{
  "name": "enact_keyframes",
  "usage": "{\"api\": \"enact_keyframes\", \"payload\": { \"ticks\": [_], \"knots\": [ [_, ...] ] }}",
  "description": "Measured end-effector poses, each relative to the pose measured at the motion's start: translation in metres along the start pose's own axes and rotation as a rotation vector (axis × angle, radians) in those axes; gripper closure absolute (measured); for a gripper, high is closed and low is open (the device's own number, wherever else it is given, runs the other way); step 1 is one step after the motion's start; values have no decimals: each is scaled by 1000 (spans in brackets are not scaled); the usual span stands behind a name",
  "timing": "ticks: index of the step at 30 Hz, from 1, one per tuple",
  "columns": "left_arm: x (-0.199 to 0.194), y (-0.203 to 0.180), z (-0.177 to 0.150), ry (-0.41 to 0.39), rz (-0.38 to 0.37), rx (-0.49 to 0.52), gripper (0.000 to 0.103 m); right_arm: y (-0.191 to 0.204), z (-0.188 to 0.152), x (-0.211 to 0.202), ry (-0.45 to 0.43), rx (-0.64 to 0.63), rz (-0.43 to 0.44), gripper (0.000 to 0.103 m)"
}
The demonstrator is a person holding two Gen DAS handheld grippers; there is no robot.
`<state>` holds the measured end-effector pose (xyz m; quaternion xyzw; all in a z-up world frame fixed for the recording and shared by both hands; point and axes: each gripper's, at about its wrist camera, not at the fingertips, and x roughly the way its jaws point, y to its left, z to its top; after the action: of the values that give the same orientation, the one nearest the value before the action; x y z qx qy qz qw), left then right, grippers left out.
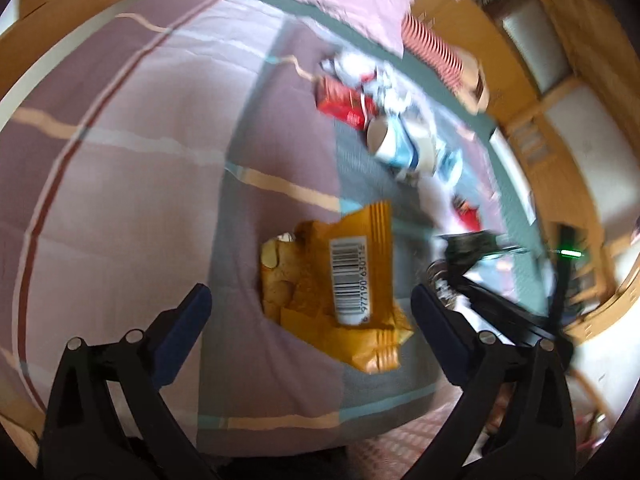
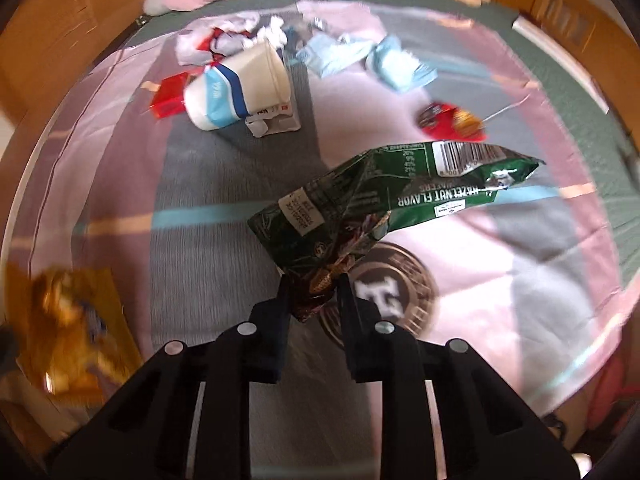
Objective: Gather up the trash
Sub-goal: 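Grasp the green hazelnut wrapper with the right gripper while the left gripper grasps the yellow chip bag, then carry the chip bag and hazelnut wrapper to the wastebasket while opening both grippers over it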
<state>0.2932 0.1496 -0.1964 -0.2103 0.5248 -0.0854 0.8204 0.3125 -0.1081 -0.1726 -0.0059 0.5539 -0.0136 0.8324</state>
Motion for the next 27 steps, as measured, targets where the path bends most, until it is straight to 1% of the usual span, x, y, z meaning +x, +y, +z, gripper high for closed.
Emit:
{"api": "enact_keyframes", "payload": {
  "ticks": [2,4,5,6,7,8,9,10,11,12,13,14,17,18,19,20,22,24,27],
  "knots": [
    [14,-4,-1,15,37,28,4,3,-15,-21,-39,-53,-20,79],
    [22,-4,-3,17,67,53,9,10,-29,-37,-81,-102,-57,79],
    [26,-5,-4,19,82,71,23,13,-36,-44,-105,-125,-70,79],
    [27,-7,-5,22,80,84,33,18,-42,-53,-138,-147,-81,79],
    [25,-8,-5,19,54,96,39,23,-49,-61,-167,-163,-88,80],
    [23,-10,-5,15,37,109,54,26,-54,-66,-188,-177,-92,80],
    [18,-16,-6,2,20,139,68,30,-58,-72,-210,-190,-98,80],
    [13,-20,-7,-14,25,166,73,34,-61,-78,-231,-199,-101,80],
    [8,-24,-9,-37,44,192,73,38,-62,-83,-245,-204,-97,80],
    [-3,-29,-11,-93,85,232,73,41,-64,-89,-264,-208,-89,80],
    [-10,-32,-12,-125,101,250,74,44,-65,-96,-283,-211,-86,80],
    [-21,-35,-13,-170,109,265,74,46,-64,-103,-309,-213,-89,80],
    [-53,-37,-15,-292,116,270,74,49,-63,-119,-364,-210,-88,80],
    [-72,-40,-19,-371,142,288,74,49,-63,-124,-383,-204,-81,80],
    [-83,-43,-22,-416,157,300,74,48,-63,-129,-398,-196,-75,80],
    [-98,-46,-26,-484,178,317,74,49,-64,-134,-411,-189,-71,80],
    [-115,-52,-29,-563,199,332,74,48,-63,-140,-436,-176,-63,80],
    [-131,-56,-35,-620,208,346,74,47,-63,-143,-447,-174,-57,80],
    [-146,-60,-42,-685,205,367,74,47,-63,-145,-452,-175,-56,80]
  ]
}}
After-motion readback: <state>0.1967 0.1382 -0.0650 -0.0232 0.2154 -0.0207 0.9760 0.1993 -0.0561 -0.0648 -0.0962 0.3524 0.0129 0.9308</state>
